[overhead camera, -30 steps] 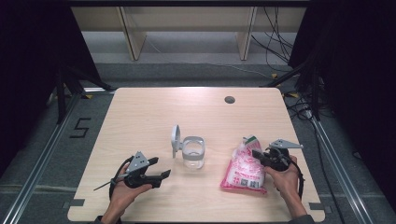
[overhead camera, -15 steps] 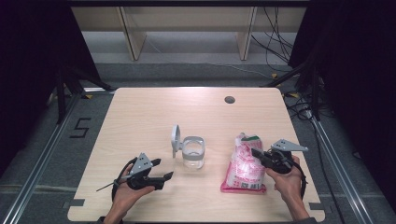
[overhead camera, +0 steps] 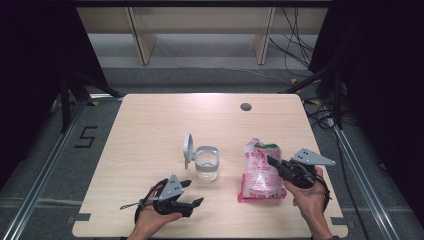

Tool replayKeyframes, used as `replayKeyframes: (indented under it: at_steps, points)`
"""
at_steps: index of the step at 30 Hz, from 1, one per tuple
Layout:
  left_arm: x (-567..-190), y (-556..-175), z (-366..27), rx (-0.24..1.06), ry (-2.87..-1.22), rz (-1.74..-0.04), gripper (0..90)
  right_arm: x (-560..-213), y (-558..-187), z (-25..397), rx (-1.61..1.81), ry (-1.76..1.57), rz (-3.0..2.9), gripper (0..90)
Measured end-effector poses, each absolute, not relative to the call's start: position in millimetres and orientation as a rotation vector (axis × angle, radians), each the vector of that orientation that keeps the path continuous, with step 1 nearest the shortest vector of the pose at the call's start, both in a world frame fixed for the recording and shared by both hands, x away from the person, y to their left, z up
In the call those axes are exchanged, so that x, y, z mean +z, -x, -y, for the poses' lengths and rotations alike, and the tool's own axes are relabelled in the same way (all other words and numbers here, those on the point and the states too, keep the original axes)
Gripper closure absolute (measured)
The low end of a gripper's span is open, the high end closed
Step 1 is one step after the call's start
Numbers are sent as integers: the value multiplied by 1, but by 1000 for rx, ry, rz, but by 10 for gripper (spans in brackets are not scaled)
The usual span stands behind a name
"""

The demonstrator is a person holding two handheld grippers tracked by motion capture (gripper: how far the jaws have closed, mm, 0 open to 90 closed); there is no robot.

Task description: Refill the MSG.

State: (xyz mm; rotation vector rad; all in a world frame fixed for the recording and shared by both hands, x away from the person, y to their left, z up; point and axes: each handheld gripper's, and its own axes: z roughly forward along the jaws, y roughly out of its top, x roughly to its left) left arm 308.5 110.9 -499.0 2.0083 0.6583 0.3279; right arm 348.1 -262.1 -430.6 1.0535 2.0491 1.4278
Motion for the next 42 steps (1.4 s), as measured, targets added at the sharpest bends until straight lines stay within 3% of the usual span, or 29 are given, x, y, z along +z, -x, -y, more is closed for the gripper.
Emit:
replayKeyframes:
  at_steps: [10, 18, 29, 35, 37, 42]
  points:
    - [-508, -311, -49, 301, -2000, -584, 300, -404, -337, 242, 1377, -962, -2050, 900]
    - [-512, -315, -2, 394, -1993, -577, 285, -392, -332, 232, 1337, -911, -2043, 900]
    - [-514, -325, 23, 441, -1958, -604, 319, -368, -325, 217, 1412, -812, -2022, 900]
    - [-513, -325, 25, 536, -1981, -547, 569, -367, -326, 213, 1421, -795, -2023, 900]
    - [-514, -328, 26, 533, -1960, -566, 693, -367, -328, 212, 1422, -784, -2020, 900]
    - [-508, -332, 32, 524, -1909, -605, 713, -362, -331, 210, 1422, -811, -1995, 900]
